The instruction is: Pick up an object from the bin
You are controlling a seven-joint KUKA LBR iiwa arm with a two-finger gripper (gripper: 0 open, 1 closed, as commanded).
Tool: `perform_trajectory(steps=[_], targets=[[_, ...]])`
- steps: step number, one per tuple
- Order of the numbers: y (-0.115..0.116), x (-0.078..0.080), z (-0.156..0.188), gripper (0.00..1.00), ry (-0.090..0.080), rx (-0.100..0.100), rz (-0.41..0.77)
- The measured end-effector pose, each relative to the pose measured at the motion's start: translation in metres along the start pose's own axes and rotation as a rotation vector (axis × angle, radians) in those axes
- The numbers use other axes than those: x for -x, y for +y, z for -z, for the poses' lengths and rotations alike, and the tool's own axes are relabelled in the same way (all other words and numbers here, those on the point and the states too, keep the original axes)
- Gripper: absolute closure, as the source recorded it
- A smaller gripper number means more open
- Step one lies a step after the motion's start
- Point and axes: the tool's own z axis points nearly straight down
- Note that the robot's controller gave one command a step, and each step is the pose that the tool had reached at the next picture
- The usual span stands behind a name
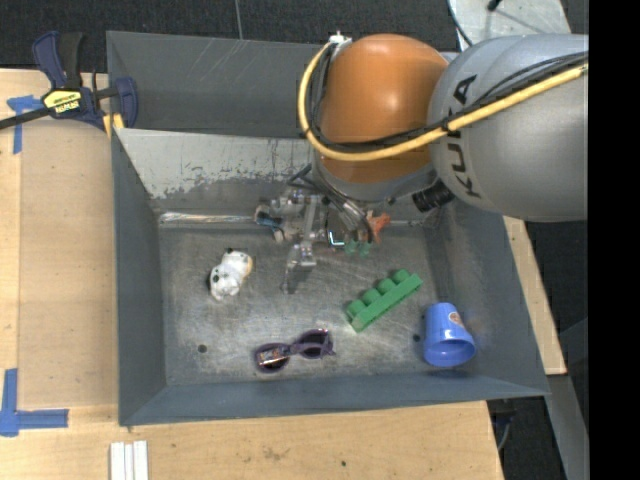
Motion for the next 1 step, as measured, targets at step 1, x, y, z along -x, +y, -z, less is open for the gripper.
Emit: perform_trajectory(steps=[1], targets=[[-0.0005,0.0017,0.0045,0.00,-0.008,0.001,-0.002]])
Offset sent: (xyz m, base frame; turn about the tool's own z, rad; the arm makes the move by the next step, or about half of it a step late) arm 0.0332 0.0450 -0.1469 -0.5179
